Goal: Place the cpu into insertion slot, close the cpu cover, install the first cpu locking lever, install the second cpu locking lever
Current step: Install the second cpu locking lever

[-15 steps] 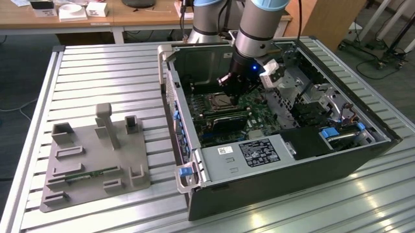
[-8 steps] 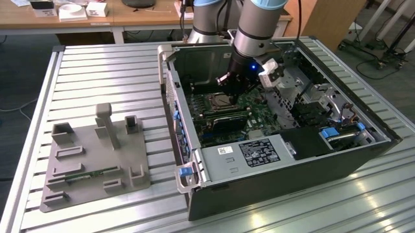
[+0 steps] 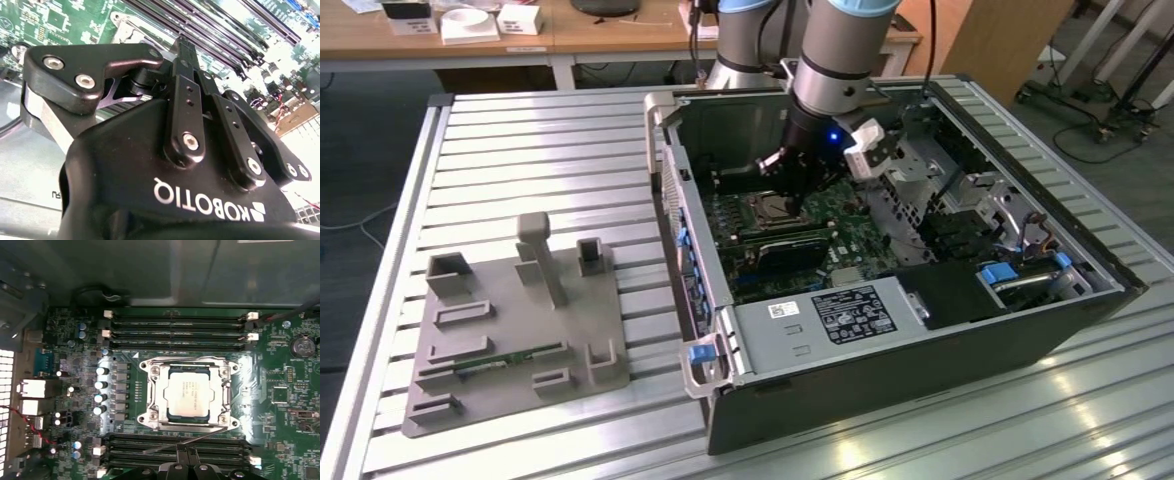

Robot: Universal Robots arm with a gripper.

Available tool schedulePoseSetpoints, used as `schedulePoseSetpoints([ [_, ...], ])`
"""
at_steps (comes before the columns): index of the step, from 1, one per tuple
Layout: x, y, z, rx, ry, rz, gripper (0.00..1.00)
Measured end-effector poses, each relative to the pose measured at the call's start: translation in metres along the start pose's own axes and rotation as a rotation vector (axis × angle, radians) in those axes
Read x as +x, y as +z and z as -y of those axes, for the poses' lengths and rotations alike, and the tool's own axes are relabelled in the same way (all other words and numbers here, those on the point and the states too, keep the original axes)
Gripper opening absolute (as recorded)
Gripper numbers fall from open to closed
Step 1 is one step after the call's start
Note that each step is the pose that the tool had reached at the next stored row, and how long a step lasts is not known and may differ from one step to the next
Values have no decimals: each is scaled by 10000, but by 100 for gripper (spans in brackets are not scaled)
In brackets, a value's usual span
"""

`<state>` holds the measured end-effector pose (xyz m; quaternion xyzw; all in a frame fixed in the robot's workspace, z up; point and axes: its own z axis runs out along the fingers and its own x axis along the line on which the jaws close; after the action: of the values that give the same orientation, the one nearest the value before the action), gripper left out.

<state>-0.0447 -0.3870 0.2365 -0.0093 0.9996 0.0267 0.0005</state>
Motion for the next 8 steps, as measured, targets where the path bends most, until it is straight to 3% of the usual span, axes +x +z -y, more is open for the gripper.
schedulePoseSetpoints([
  [8,76,0,-1,0,-1,-1,10],
])
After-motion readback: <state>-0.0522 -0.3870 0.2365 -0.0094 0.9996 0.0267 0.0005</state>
